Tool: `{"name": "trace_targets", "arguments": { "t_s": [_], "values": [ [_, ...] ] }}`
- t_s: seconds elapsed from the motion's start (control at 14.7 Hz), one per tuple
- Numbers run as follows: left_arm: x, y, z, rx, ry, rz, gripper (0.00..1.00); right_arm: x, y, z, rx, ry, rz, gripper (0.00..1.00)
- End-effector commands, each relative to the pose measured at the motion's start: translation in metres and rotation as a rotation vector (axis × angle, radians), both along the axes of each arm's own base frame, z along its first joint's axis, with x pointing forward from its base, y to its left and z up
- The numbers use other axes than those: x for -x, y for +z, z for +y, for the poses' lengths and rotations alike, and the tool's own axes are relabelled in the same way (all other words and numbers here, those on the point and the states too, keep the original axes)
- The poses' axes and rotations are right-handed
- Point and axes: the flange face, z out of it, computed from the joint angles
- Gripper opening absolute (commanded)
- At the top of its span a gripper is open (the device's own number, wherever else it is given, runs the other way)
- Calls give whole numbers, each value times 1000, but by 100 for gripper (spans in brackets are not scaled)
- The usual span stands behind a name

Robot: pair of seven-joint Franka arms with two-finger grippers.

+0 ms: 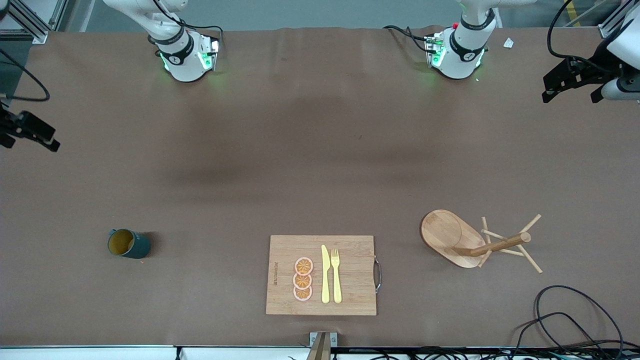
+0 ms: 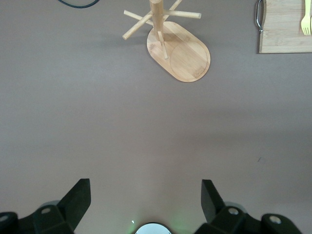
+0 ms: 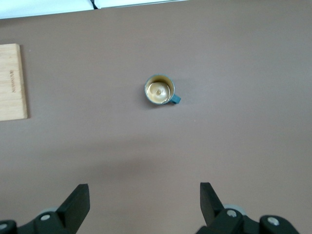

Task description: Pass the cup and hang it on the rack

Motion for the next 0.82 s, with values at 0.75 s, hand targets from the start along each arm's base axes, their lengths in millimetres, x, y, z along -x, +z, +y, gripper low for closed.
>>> {"name": "trace_targets", "arguments": {
  "t_s": [0.75],
  "values": [
    [-3,5,4,-13,-6,-4,100,-135,-327,19,23,65,38,100]
  ]
}}
